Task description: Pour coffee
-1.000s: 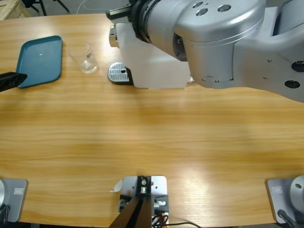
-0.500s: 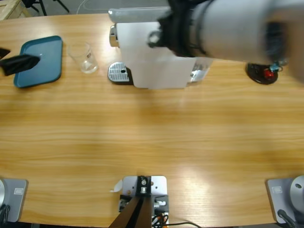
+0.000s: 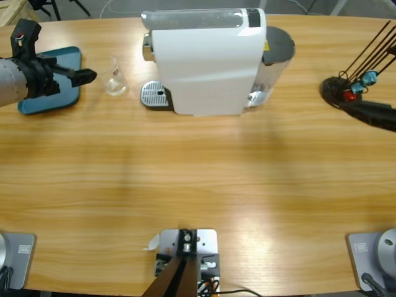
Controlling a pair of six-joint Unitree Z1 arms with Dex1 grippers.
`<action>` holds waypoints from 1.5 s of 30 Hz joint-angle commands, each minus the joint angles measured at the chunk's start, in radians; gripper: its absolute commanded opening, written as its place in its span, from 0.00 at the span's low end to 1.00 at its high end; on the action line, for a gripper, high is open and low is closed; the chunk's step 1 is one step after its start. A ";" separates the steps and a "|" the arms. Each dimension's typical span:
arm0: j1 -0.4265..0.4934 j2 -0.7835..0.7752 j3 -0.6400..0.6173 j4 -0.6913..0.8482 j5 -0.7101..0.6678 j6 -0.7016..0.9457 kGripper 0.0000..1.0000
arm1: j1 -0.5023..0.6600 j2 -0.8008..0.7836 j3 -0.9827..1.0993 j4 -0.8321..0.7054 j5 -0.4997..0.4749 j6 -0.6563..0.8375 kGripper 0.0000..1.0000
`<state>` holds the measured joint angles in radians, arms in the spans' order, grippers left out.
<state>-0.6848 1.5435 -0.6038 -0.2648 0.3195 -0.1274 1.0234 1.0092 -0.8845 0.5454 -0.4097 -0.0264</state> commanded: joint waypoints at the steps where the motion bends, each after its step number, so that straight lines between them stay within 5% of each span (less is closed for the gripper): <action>1: 0.088 0.131 -0.001 -0.104 -0.145 0.018 0.97 | -0.003 -0.038 0.081 -0.005 -0.024 -0.009 1.00; 24: 0.124 0.380 -0.004 -0.345 -0.180 0.028 0.95 | -0.003 -0.067 0.143 -0.026 -0.032 0.000 1.00; 26: 0.133 0.380 -0.004 -0.347 -0.180 0.030 0.90 | -0.003 -0.066 0.146 -0.031 -0.032 0.000 1.00; 30: 0.142 0.390 -0.004 -0.350 -0.189 0.046 0.48 | -0.003 -0.067 0.148 -0.035 -0.032 0.000 1.00; 38: 0.139 0.385 0.016 -0.350 -0.215 0.057 0.48 | -0.003 -0.071 0.147 -0.035 -0.039 0.000 1.00; 45: 0.070 0.206 0.090 -0.347 -0.313 0.125 0.48 | -0.003 -0.113 0.129 0.003 -0.049 -0.006 1.00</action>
<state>-0.5619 1.8746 -0.5945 -0.6052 0.1113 -0.0603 1.0234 0.9513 -0.7717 0.5203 -0.4391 -0.0263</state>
